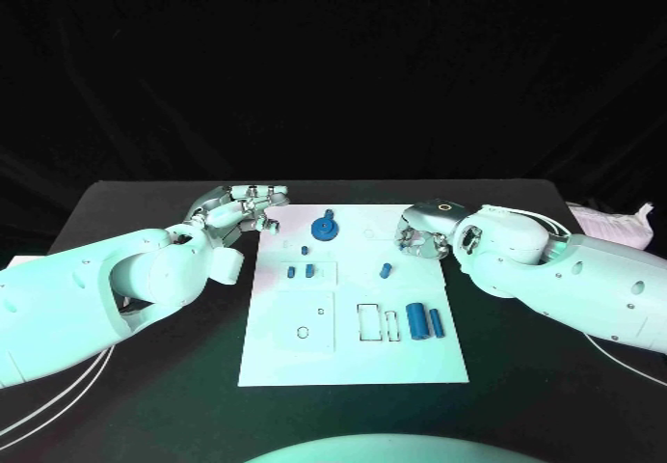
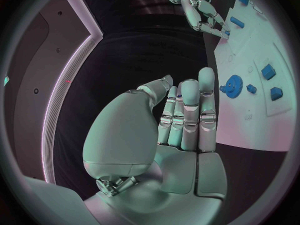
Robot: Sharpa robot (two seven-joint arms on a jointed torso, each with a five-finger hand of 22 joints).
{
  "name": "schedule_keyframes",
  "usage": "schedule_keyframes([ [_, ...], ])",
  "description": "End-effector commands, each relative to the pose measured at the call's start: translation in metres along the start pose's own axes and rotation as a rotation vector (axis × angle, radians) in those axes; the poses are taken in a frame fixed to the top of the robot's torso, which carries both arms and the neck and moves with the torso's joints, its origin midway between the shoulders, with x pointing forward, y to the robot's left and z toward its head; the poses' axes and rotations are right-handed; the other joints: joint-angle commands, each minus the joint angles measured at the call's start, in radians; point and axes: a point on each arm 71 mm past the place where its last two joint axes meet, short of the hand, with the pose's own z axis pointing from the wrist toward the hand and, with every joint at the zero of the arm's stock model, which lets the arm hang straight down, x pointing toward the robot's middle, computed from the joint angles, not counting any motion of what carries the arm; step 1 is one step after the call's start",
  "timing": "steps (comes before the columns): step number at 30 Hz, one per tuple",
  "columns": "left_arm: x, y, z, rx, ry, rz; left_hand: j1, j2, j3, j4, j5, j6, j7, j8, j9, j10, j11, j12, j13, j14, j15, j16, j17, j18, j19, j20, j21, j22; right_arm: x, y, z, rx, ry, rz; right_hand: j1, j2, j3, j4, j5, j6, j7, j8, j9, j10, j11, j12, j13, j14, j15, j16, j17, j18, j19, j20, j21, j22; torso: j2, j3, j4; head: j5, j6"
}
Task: Assemble the parts on the task board
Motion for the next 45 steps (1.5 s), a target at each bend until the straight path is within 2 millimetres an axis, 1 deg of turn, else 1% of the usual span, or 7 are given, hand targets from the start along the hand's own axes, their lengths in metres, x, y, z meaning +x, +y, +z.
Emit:
schedule_keyframes([
  [1,0.003,0.0,0.0,0.001,0.025,-0.011,0.007,0.004,-0.005,0.0,-0.003,-0.008,0.0,-0.003,-0.001,-0.006,0.002,0.006,0.0,-0.009,-0.001,-0.007,-0.004,0.018,-0.008,0.001,-0.006,-0.002,0.008,0.001,0.001,0.005,0.057,-0.022,0.003,0.016,0.021,-0.008,-0.008,0.01,0.001,0.004,0.003,0.012,-0.002,0.003,-0.003,0.051,-0.009,0.006,0.002,-0.016,0.01,-0.001,0.006,0.006,0.0,0.0001,0.0005,-0.002,-0.001],
  [6,0.004,0.0,0.0,0.002,0.027,-0.008,0.007,0.004,-0.005,0.0,-0.003,-0.008,0.0,-0.003,-0.001,-0.006,0.002,0.006,0.0,-0.009,-0.001,-0.007,-0.004,0.018,-0.008,0.001,-0.006,-0.002,0.011,0.001,0.003,0.009,0.068,-0.032,-0.007,0.016,0.057,-0.026,-0.019,0.016,0.001,0.0,0.004,0.023,-0.002,-0.005,-0.012,0.051,-0.009,0.01,0.004,-0.017,0.01,-0.003,0.013,0.013,0.0,-0.0006,0.0016,-0.005,-0.003],
  [15,0.004,-0.001,0.0,0.01,0.028,-0.002,0.009,0.005,-0.007,-0.001,-0.003,-0.009,0.001,-0.003,-0.001,-0.008,0.002,0.008,0.0,-0.012,0.0,-0.01,-0.009,0.018,-0.009,0.001,-0.008,-0.004,0.012,0.007,0.004,0.005,0.028,-0.031,-0.045,-0.005,0.093,-0.042,-0.033,0.005,0.008,-0.013,0.0,0.011,0.005,-0.024,-0.02,0.051,-0.002,0.013,0.004,-0.017,0.006,0.001,0.018,0.019,-0.001,-0.0012,0.0004,-0.006,-0.007],
  [25,0.005,-0.002,0.001,0.027,0.029,0.004,0.012,0.01,-0.007,-0.002,-0.002,-0.01,0.002,-0.002,0.0,-0.009,0.002,0.01,0.0,-0.013,0.0,-0.011,-0.012,0.018,-0.009,0.001,-0.01,-0.006,0.004,0.012,-0.001,-0.007,-0.069,0.004,-0.064,-0.005,0.106,-0.042,-0.034,0.009,0.008,-0.012,0.001,0.014,0.005,-0.024,-0.02,0.052,-0.004,0.02,0.011,-0.021,0.015,0.005,0.031,0.038,-0.002,0.0004,-0.0002,-0.006,-0.006],
  [38,0.002,-0.002,0.001,0.03,0.031,0.001,0.013,0.011,-0.009,-0.003,-0.003,-0.011,0.003,-0.003,-0.001,-0.011,0.003,0.011,0.0,-0.016,0.0,-0.014,-0.017,0.018,-0.009,0.001,-0.012,-0.007,-0.01,0.012,-0.011,-0.001,-0.127,0.043,-0.07,-0.006,0.113,-0.044,-0.036,0.009,0.008,-0.013,0.001,0.015,0.005,-0.025,-0.02,0.053,-0.004,0.023,0.014,-0.022,0.02,0.006,0.037,0.046,-0.002,-0.0008,-0.0019,-0.01,-0.006],
  [41,0.002,-0.002,0.001,0.031,0.034,-0.005,0.013,0.012,-0.01,-0.003,-0.003,-0.012,0.003,-0.003,-0.001,-0.012,0.004,0.012,0.0,-0.017,0.0,-0.015,-0.019,0.018,-0.009,0.001,-0.013,-0.008,-0.013,0.015,-0.012,-0.009,-0.134,0.057,-0.072,-0.007,0.115,-0.044,-0.036,0.009,0.009,-0.013,0.001,0.015,0.005,-0.025,-0.02,0.053,-0.004,0.025,0.016,-0.022,0.02,0.006,0.038,0.047,0.0,-0.0013,-0.0017,-0.008,-0.002],
  [45,0.002,-0.002,0.001,0.031,0.035,-0.009,0.013,0.012,-0.01,-0.003,-0.003,-0.012,0.003,-0.003,-0.001,-0.012,0.004,0.012,0.0,-0.017,0.0,-0.015,-0.019,0.018,-0.009,0.001,-0.013,-0.008,-0.018,0.026,-0.014,-0.039,-0.148,0.076,-0.072,-0.007,0.116,-0.045,-0.036,0.008,0.009,-0.013,0.001,0.015,0.005,-0.025,-0.02,0.053,-0.004,0.025,0.016,-0.022,0.021,0.006,0.038,0.048,-0.001,-0.0008,0.0037,-0.007,-0.005],
])
